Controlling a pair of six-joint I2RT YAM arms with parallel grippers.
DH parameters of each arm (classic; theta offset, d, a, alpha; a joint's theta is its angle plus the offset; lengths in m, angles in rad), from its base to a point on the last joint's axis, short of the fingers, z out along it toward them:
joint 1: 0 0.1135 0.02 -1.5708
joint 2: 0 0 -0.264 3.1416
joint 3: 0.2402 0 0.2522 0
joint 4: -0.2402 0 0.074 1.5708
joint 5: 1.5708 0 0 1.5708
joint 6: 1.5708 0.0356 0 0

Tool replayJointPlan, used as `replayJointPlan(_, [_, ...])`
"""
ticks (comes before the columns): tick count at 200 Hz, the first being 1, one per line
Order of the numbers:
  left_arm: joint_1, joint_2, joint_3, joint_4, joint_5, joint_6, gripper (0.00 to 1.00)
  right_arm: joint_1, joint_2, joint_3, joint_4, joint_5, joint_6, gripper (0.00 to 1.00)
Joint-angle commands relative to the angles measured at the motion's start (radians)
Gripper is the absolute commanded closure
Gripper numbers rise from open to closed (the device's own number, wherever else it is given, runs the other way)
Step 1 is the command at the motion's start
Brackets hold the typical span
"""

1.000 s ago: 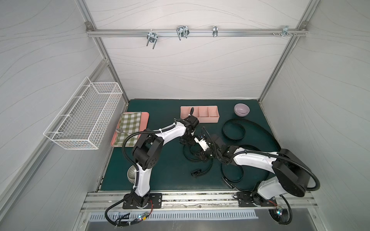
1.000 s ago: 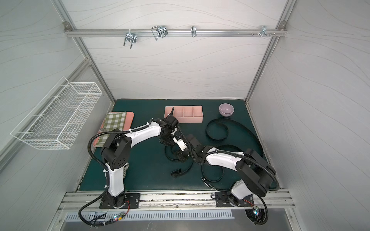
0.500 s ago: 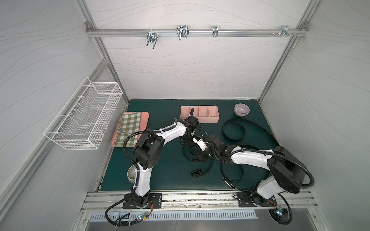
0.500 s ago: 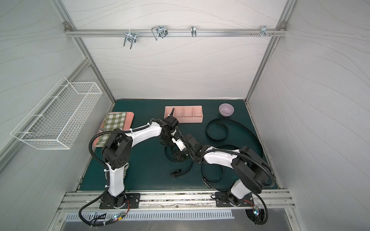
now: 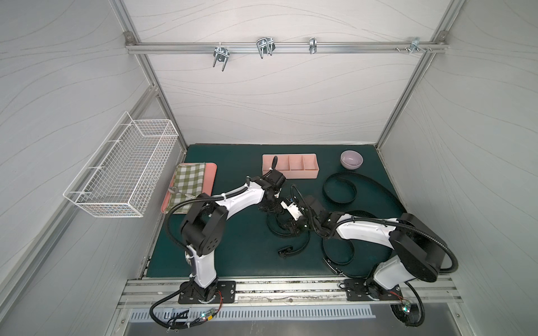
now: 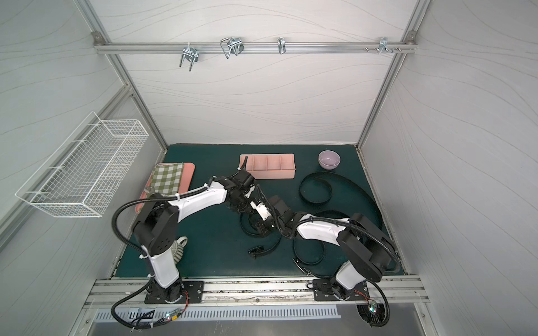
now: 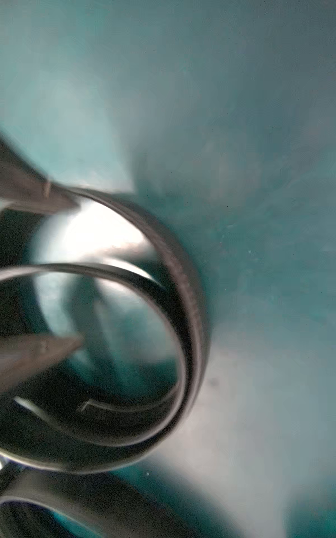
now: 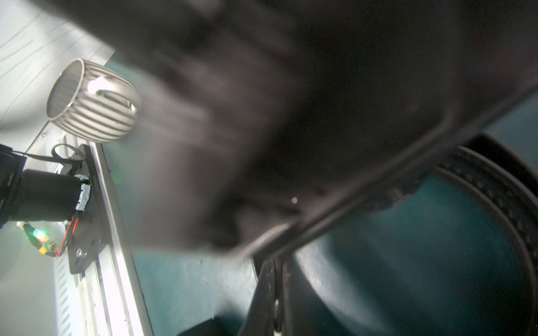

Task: Place the belts into the storage roll
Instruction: Roll the belt at the center of the board.

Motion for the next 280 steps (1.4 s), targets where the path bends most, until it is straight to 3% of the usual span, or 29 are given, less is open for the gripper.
replayJointPlan(1, [0.010, -0.208, -0.073, 0.146, -0.068, -0.047, 0.01, -0.006, -0.036, -0.021, -0.007, -0.017, 0.001, 1.00])
replayJointPlan(31, [-0.020, -0.498, -0.301, 0.266, -0.089, -0.024, 0.01, -0.035, -0.035, -0.004, -0.063, -0.046, -0.009, 1.00])
replayJointPlan(41, [-0.092, -0.579, -0.376, 0.287, -0.122, -0.005, 0.01, -0.042, -0.032, 0.016, -0.111, -0.041, -0.023, 1.00])
replayJointPlan(68, [-0.341, -0.752, -0.556, 0.331, -0.343, -0.014, 0.01, -0.086, -0.008, 0.038, -0.187, -0.057, -0.054, 1.00])
replayJointPlan(83, [-0.415, -0.791, -0.635, 0.372, -0.359, -0.039, 0.01, -0.112, 0.006, 0.040, -0.199, -0.067, -0.056, 1.00])
replayJointPlan(148, [-0.589, -0.513, -0.641, 0.499, -0.445, 0.005, 0.02, -0.124, 0.076, 0.084, -0.255, -0.027, -0.053, 1.00])
replayJointPlan(183, [-0.591, -0.396, -0.612, 0.563, -0.409, 0.027, 0.06, -0.126, 0.063, 0.081, -0.275, -0.018, -0.051, 1.00])
replayJointPlan(237, [-0.598, -0.365, -0.577, 0.595, -0.422, 0.081, 0.03, -0.137, 0.066, 0.068, -0.276, -0.023, -0.038, 0.99])
replayJointPlan(280, [-0.606, -0.316, -0.537, 0.608, -0.348, 0.153, 0.01, -0.161, 0.072, 0.053, -0.256, -0.042, -0.017, 1.00])
